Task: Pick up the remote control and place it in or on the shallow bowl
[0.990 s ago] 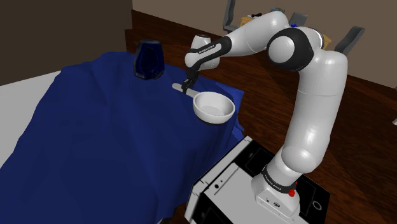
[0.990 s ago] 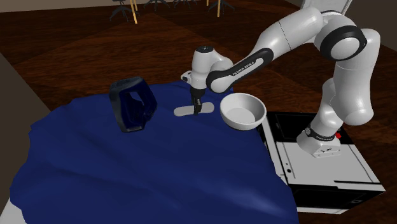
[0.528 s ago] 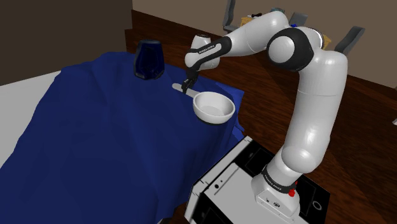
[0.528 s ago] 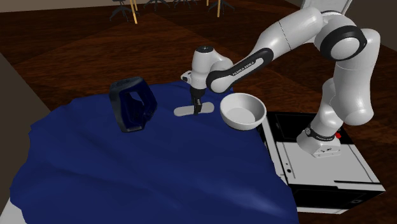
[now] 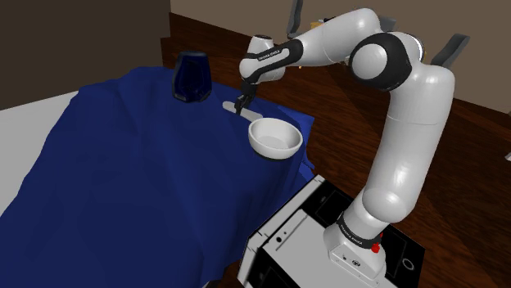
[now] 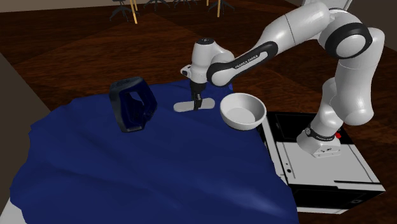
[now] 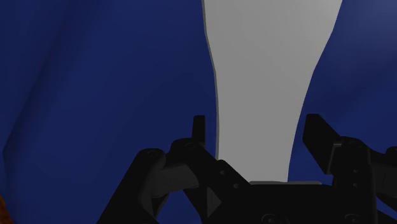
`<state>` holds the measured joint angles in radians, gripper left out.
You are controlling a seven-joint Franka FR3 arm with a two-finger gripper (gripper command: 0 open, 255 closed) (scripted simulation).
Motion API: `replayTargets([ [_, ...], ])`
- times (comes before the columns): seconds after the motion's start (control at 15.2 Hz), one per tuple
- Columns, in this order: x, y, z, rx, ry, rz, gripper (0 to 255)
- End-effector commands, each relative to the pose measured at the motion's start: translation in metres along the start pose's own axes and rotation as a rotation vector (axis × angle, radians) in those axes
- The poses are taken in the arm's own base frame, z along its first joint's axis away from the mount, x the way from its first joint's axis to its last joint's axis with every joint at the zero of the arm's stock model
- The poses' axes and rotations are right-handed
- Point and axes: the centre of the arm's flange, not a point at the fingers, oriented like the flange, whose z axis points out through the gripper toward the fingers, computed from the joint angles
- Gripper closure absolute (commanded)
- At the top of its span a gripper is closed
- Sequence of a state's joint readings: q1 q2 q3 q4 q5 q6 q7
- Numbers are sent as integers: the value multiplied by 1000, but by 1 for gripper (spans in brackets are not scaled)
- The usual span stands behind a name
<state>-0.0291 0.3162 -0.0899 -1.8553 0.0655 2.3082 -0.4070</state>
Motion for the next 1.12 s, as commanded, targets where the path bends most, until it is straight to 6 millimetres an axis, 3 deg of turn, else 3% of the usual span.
replayTargets([
  [0.0,2,0,-10,0,0,0,255],
  [1.06,14,2,-93,0,0,0,255],
])
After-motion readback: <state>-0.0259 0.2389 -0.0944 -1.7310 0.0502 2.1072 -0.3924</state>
